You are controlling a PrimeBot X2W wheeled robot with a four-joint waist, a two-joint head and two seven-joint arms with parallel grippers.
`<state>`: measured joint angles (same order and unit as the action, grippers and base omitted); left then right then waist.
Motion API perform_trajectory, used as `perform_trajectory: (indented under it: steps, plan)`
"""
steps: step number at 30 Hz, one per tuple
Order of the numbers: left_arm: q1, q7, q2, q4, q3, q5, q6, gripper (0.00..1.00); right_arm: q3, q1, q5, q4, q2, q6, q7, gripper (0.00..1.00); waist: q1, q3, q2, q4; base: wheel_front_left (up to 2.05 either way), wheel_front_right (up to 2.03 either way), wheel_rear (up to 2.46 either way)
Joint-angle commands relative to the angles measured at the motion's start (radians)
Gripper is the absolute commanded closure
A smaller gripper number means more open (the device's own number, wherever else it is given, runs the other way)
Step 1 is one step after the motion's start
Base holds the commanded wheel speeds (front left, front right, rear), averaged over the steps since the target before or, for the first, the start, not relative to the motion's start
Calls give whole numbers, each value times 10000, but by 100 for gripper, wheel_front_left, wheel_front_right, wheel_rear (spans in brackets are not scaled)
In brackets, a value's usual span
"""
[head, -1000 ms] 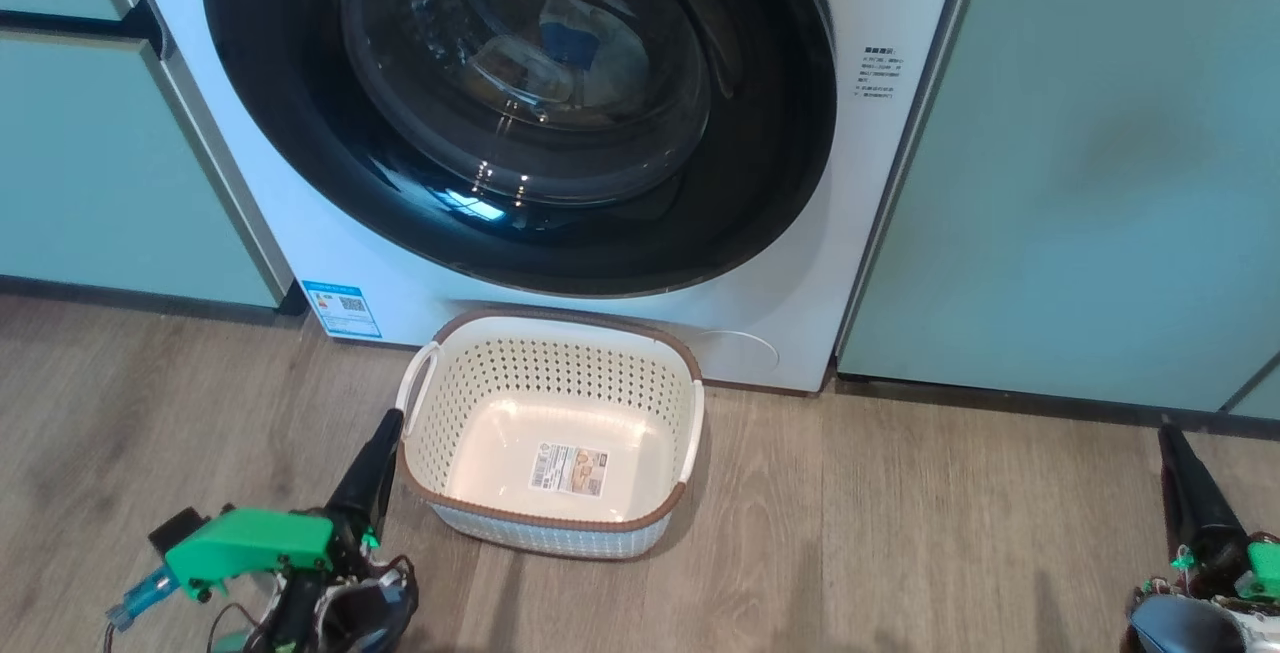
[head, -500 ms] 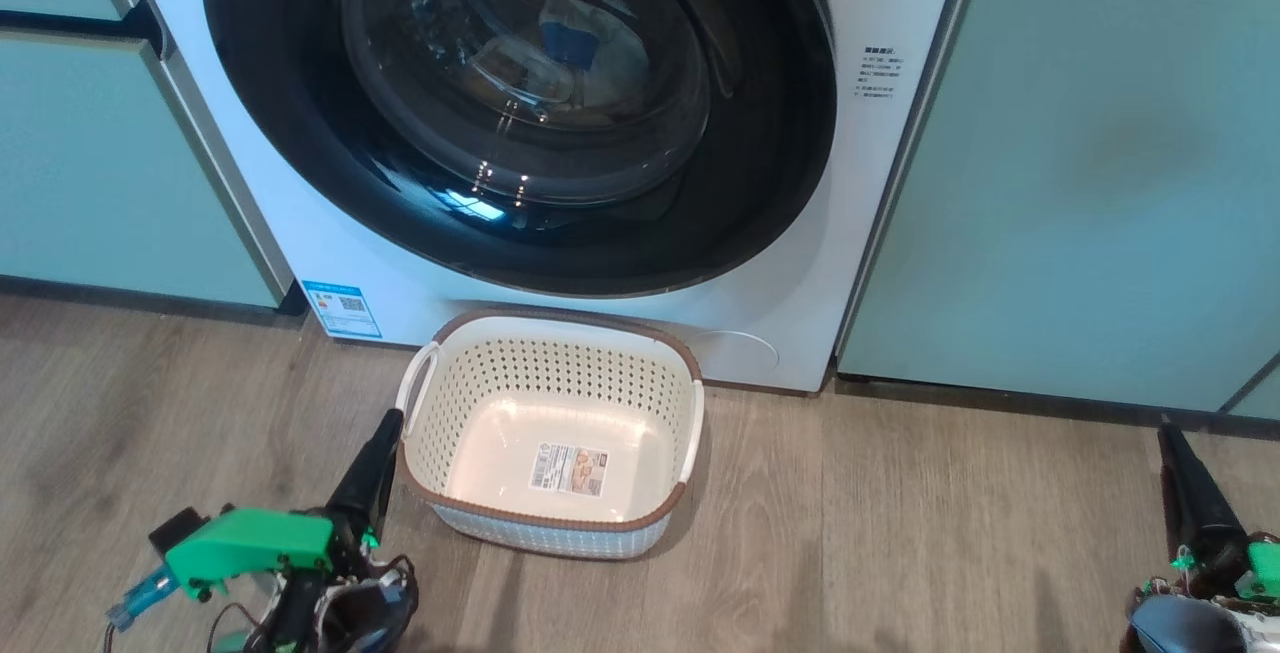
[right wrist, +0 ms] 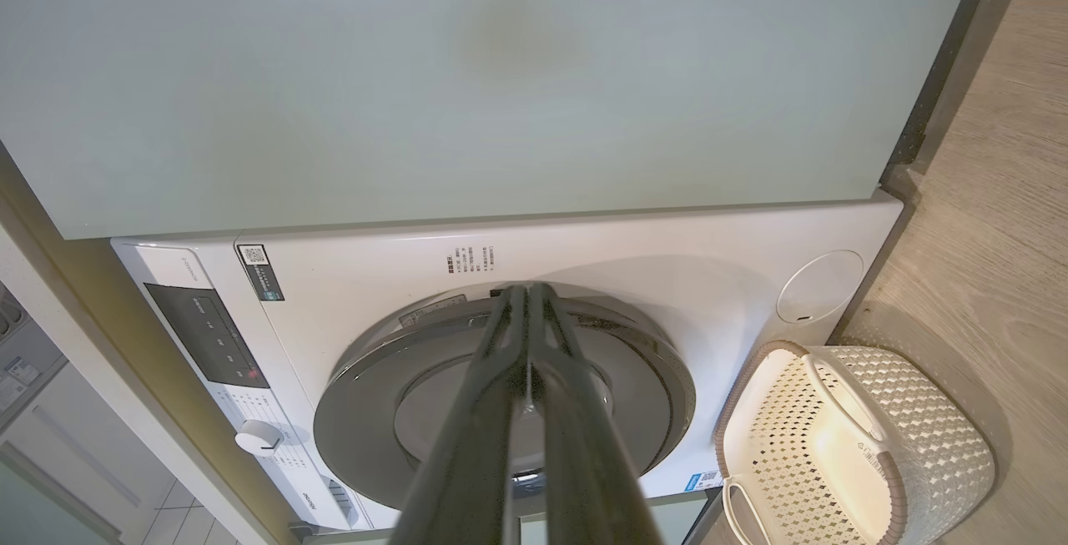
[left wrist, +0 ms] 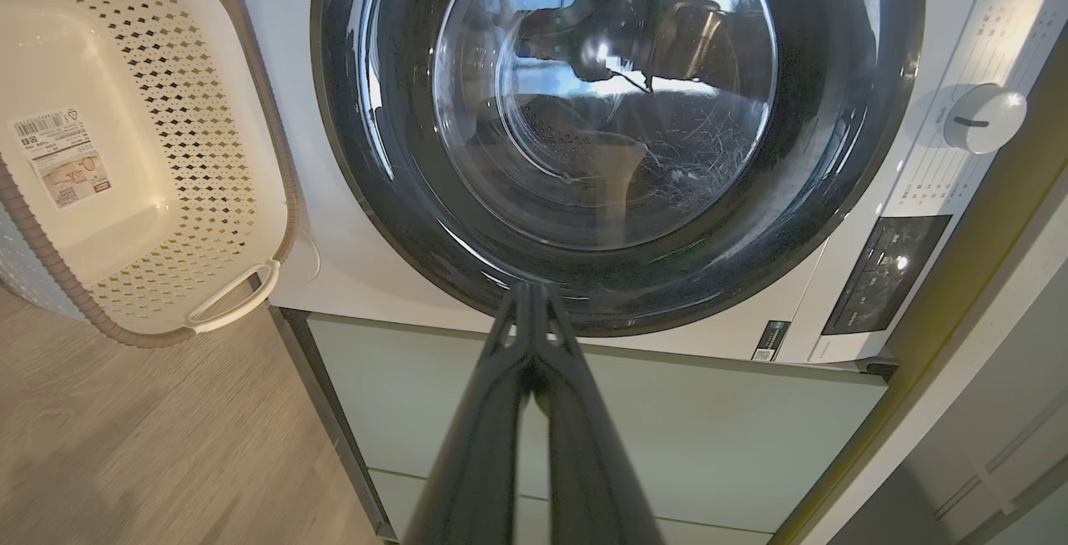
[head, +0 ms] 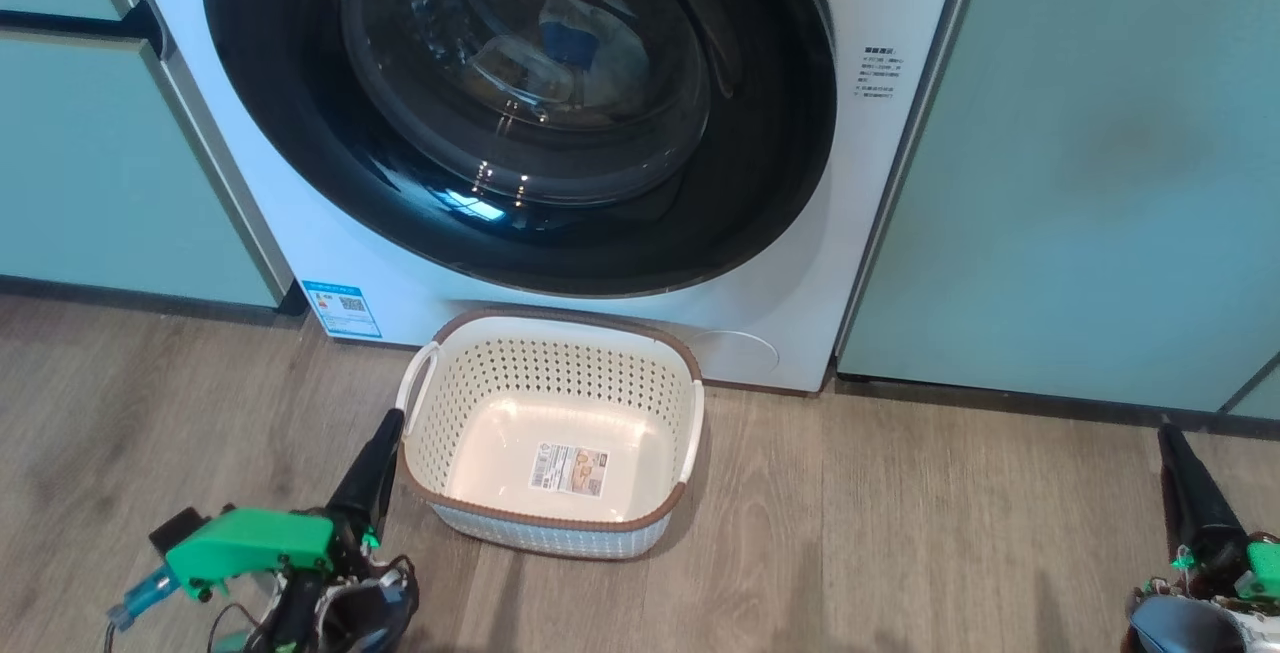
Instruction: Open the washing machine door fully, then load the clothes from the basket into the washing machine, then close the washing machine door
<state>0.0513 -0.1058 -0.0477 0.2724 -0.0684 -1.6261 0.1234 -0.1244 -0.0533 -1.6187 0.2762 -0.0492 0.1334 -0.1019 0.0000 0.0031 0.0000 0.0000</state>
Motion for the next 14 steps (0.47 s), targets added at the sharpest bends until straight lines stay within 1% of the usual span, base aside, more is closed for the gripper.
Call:
perform_trajectory:
  steps: [1,14]
  plan:
    - [562,-38,-65,-275,-409,138,73,100,159,-541,57,-317,-55,-27,-70,100,0,0,0,0,0,0,0]
    - [563,-46,-58,-274,-419,146,73,100,148,-542,66,-317,-47,-27,-79,100,0,0,0,0,0,0,0]
